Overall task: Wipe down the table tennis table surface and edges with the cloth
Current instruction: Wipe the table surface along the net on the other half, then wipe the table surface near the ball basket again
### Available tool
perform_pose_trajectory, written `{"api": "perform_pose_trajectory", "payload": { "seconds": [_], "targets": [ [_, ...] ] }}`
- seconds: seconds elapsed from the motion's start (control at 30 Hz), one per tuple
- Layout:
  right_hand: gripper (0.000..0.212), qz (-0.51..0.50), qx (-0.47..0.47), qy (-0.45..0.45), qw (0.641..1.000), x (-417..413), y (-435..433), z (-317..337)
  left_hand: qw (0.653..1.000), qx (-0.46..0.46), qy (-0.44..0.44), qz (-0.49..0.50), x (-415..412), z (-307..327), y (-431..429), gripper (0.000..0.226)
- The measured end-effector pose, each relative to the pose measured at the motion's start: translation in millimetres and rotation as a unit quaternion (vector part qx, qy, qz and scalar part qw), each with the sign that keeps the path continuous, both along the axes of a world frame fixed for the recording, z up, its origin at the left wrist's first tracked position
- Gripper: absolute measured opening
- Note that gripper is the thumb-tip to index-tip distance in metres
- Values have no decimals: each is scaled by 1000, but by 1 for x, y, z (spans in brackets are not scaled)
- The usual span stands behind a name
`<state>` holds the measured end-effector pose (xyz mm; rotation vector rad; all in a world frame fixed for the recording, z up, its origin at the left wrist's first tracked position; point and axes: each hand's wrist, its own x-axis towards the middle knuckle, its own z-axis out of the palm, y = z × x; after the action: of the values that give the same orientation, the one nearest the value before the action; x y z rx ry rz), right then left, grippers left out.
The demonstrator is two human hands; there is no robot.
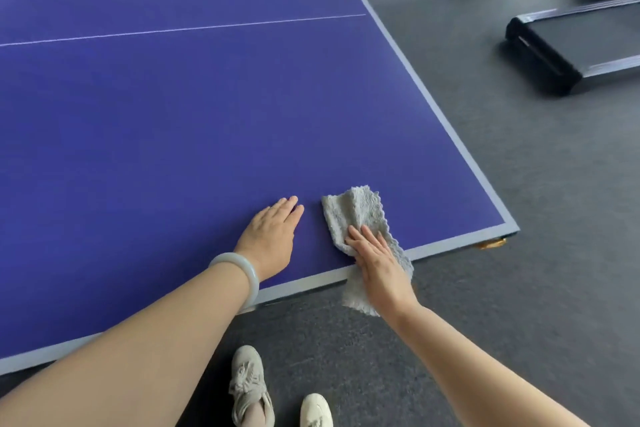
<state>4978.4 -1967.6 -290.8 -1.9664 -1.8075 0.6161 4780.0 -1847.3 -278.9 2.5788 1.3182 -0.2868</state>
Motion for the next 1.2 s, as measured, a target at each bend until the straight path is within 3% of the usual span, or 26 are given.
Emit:
{"api": "perform_pose_trajectory", "payload": {
  "seconds": [0.07,0.13,0.2,0.3,0.4,0.5,0.63,0.8,0.87,1.0,1.2],
  "targets": [
    [36,22,-35,22,999,-18,-15,14,998,-36,32,39,-25,18,-16,54],
    [20,65,-80,23,994,-42,-17,33,990,-56,71,104,-48,40,-34,32],
    [21,93,-87,27,992,-71,-7,61,978,-62,103,172,-69,64,-48,18],
    [43,134,-22,67,988,-116,7,113,957,-65,25,281,-106,95,-73,14],
    [31,199,-4,89,976,-170,14,148,935,-27,-62,347,-144,128,-103,18],
    [16,274,13,42,961,-231,13,165,911,-16,-119,394,-179,154,-131,29],
    [16,361,36,36,931,-316,-3,188,857,11,-194,477,-240,173,-166,6],
    [18,442,-2,50,896,-431,-32,198,714,9,-349,607,-329,186,-217,41],
    [21,467,-22,69,881,-487,-47,201,679,10,-375,631,-374,193,-242,39],
    [15,514,-53,89,852,-610,-77,203,674,42,-317,666,-486,196,-297,15],
    [10,557,-92,110,818,-792,-124,207,623,113,-313,708,-651,202,-371,24]
  ]
}}
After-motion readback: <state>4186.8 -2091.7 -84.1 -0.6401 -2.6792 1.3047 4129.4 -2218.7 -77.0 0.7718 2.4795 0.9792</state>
